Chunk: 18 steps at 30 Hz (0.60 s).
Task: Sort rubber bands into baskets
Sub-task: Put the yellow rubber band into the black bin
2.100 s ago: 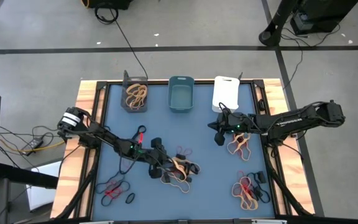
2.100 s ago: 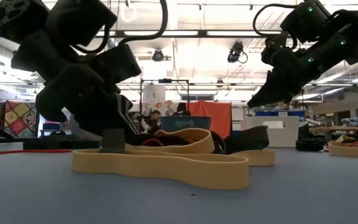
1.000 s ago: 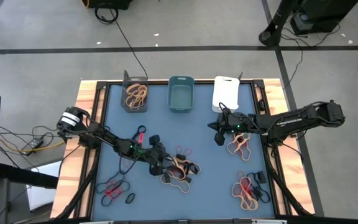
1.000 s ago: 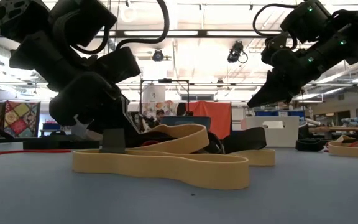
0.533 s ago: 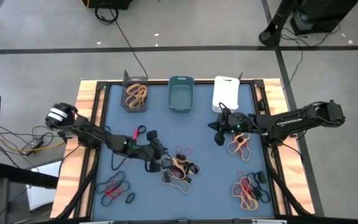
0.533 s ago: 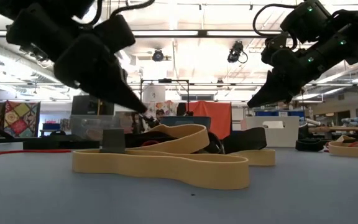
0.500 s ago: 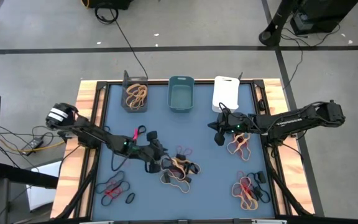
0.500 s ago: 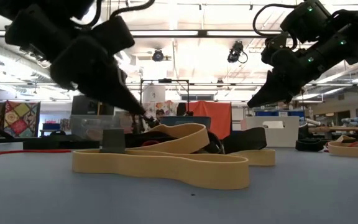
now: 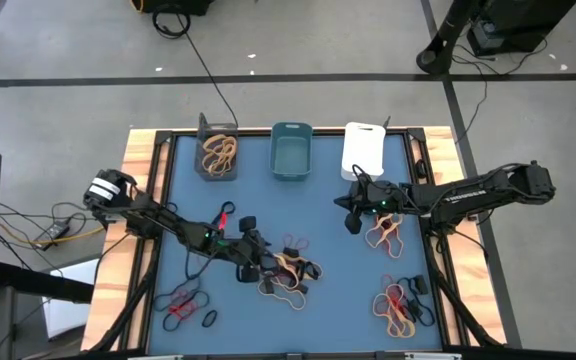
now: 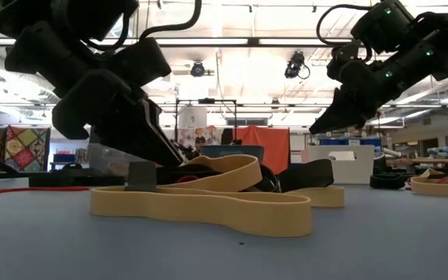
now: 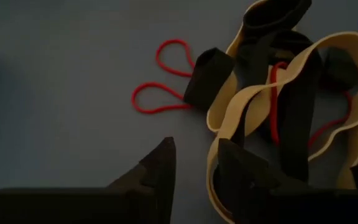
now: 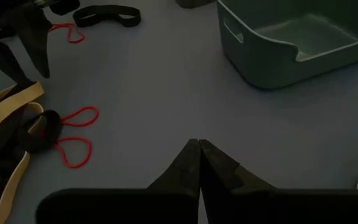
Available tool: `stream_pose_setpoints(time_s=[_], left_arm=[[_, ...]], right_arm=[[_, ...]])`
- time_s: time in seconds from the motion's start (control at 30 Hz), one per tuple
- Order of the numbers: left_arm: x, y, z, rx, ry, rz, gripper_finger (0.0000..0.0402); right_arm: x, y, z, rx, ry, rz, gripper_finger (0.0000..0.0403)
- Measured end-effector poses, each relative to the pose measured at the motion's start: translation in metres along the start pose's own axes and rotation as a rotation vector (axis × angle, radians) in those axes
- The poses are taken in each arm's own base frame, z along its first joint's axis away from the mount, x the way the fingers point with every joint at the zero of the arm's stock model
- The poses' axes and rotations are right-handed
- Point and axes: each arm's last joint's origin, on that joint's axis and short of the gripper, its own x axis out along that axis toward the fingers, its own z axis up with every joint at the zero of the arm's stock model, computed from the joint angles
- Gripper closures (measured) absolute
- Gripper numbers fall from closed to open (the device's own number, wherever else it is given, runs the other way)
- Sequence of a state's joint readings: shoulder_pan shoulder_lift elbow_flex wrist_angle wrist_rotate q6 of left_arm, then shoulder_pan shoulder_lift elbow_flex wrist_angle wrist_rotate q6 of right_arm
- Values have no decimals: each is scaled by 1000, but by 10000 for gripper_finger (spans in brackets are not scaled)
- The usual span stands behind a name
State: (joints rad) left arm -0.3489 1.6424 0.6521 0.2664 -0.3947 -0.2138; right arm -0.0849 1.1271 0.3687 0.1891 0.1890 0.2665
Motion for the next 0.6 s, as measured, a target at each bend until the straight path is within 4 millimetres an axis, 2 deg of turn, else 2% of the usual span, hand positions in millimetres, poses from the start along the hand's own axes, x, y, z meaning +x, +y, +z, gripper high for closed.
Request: stream_pose_setpoints(time_s=[0.37,0.6], left_arm=[[0,-1,2,-10,-19,-33,277],[13,-4,-9,3,14,-17,278]], right_arm=[[0,0,0,0,0,0,390],[0,0,0,-1,2,0,390]])
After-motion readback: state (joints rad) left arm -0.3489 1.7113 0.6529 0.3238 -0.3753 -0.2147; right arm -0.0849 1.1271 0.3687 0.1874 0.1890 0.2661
